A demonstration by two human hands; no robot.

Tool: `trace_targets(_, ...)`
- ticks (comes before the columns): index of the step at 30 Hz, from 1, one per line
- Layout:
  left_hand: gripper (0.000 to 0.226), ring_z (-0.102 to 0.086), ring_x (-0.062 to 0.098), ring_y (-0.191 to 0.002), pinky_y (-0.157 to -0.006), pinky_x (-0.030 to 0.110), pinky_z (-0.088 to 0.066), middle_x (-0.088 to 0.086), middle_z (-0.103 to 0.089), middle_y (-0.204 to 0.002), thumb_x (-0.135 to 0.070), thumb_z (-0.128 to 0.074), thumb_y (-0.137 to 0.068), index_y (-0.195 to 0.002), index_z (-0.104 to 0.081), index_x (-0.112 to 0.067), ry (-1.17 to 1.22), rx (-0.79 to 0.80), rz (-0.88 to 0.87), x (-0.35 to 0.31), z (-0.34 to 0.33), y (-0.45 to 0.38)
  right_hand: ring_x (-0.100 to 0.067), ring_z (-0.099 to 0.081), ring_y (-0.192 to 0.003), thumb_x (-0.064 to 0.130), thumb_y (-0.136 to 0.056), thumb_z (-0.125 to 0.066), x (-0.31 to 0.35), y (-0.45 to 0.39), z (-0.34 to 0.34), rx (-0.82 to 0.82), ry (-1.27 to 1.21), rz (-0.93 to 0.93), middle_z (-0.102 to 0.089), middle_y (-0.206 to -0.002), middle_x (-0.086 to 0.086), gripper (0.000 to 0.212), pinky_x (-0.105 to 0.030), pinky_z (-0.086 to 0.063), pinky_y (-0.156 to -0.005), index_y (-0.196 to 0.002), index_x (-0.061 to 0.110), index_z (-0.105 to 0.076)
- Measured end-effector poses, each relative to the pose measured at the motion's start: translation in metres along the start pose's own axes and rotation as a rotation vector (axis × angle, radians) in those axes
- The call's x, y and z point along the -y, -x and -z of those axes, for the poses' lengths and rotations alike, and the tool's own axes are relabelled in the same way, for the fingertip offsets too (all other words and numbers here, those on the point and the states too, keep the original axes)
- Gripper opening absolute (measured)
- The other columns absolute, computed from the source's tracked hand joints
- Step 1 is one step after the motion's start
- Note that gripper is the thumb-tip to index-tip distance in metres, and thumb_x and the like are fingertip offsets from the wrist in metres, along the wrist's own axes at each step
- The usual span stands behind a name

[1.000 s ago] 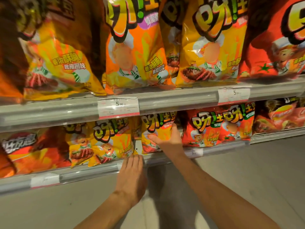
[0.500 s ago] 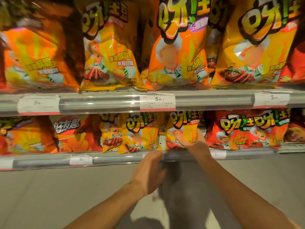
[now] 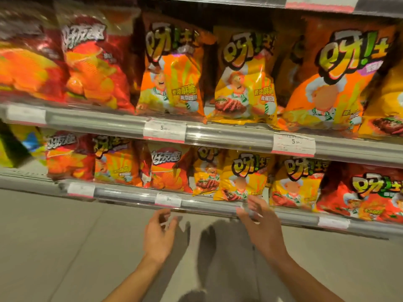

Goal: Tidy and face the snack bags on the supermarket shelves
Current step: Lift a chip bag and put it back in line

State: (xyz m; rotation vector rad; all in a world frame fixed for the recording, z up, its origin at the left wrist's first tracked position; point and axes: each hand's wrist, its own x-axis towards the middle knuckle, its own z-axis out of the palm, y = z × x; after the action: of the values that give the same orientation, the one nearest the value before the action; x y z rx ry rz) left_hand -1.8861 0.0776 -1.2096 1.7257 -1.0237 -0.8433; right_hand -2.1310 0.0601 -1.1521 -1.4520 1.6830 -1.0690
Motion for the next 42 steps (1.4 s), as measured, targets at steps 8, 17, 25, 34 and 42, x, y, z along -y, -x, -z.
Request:
trace_targets(8,0.025,-0.062,0.024,-0.105,-0.093,0.039,-0.049,0.006,-0.066,-0.111,-0.02,-0.069,-0.091,-0.114,-0.062,-0.015,-0.01,-0.142,0.023,0.021,0.12,-0.032,-0.023,-0.062,-0.124,0.026,-0.087,-0.079,0.052,-0.002,-0.102,0.098,0.037,0.017,-0.066,-0.127,-0.005,0.056,-0.037,-0.049,-0.104,-0.135,0.006,-0.06)
trace_targets(17,0.038,-0.056,0.019,-0.111,-0.101,0.037,-0.046,0.004,-0.062,-0.119,-0.023,-0.074,-0.088,-0.121,-0.056,-0.014,-0.02,-0.208,0.016,0.011,0.173,-0.084,-0.007,-0.05,-0.122,0.029,-0.078,-0.087,0.07,-0.027,-0.172,0.105,-0.027,-0.003,-0.056,-0.144,-0.006,0.084,-0.027,-0.041,-0.103,-0.148,0.013,-0.045)
trace_targets(25,0.087,-0.044,0.02,-0.133,-0.111,0.036,-0.038,0.004,-0.047,-0.144,-0.03,-0.086,-0.076,-0.146,-0.038,-0.012,-0.098,-0.166,-0.057,0.006,0.172,-0.156,-0.033,-0.055,-0.118,0.035,-0.066,-0.094,0.072,-0.075,-0.209,0.074,0.026,0.016,-0.056,-0.124,-0.016,0.083,-0.053,-0.046,-0.103,-0.128,0.005,-0.047)
trace_targets(34,0.079,-0.061,0.007,-0.1,-0.085,0.022,-0.052,-0.005,-0.063,-0.109,-0.029,-0.093,-0.062,-0.124,-0.046,-0.015,-0.035,0.05,-0.021,-0.001,0.162,-0.223,-0.001,-0.072,-0.078,0.046,-0.063,-0.093,0.061,-0.109,-0.229,0.175,0.008,-0.066,-0.076,-0.081,0.017,0.036,-0.025,-0.059,-0.073,-0.085,0.027,-0.073)
trace_targets(42,0.074,-0.063,0.01,-0.092,-0.058,0.014,-0.048,0.001,-0.064,-0.103,-0.038,-0.096,-0.054,-0.111,-0.051,-0.019,-0.033,0.086,0.053,0.003,0.165,-0.237,-0.011,-0.067,-0.104,0.041,-0.06,-0.096,0.054,-0.111,-0.233,0.083,-0.114,-0.081,-0.068,-0.117,0.011,0.087,-0.033,-0.053,-0.096,-0.133,0.028,-0.05)
